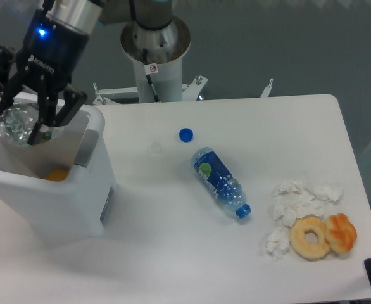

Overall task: Place the plastic bottle in the trash can
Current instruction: 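Lower the clear bottle into the bin and open the gripper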

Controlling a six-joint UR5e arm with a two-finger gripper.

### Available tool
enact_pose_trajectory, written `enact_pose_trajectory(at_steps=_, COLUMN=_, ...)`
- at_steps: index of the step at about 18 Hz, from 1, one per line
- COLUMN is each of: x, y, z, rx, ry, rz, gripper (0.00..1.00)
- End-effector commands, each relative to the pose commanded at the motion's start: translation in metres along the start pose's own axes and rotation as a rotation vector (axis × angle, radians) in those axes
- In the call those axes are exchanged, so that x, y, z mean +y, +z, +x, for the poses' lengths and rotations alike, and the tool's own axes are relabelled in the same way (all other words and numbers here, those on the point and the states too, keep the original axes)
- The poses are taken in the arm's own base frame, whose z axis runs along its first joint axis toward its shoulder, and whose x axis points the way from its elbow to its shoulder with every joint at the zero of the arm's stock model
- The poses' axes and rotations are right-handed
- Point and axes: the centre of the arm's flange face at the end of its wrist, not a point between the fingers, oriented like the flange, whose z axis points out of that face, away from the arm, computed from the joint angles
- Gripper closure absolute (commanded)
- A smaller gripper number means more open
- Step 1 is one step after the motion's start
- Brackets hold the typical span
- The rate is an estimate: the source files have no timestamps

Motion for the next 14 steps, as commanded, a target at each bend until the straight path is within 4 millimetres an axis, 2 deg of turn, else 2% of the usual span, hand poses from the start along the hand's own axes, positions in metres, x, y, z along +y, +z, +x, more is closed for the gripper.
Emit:
enact_pose_trajectory(at_steps=2, x=0.002, y=0.008, z=-0.002, rx=0.008, ry=0.009, rz=-0.009, gripper=0.35)
enact_pose_trajectory(at_steps=4, x=0.003, y=0.021, z=0.004, rx=0.029, ry=0.017, rz=-0.024, gripper=0.35)
enact_pose_trajectory(at_steps=10, x=0.008, y=0.039, z=0.01, rx=0.053, ry=0.018, rz=-0.045, gripper=0.32)
enact_pose_trajectory(at_steps=11, x=0.009, y=0.04, z=0.01, rx=0.057, ry=0.018, rz=-0.047, gripper=0.3)
enact_pose_trajectory(at_steps=13, x=0.01, y=0.04, z=0.012, rx=0.059, ry=0.028, rz=-0.048, gripper=0.04)
enact_pose_trajectory(at_steps=14, x=0.011, y=0.04, z=0.012, rx=0.06, ry=0.043, rz=-0.049, gripper=0.0)
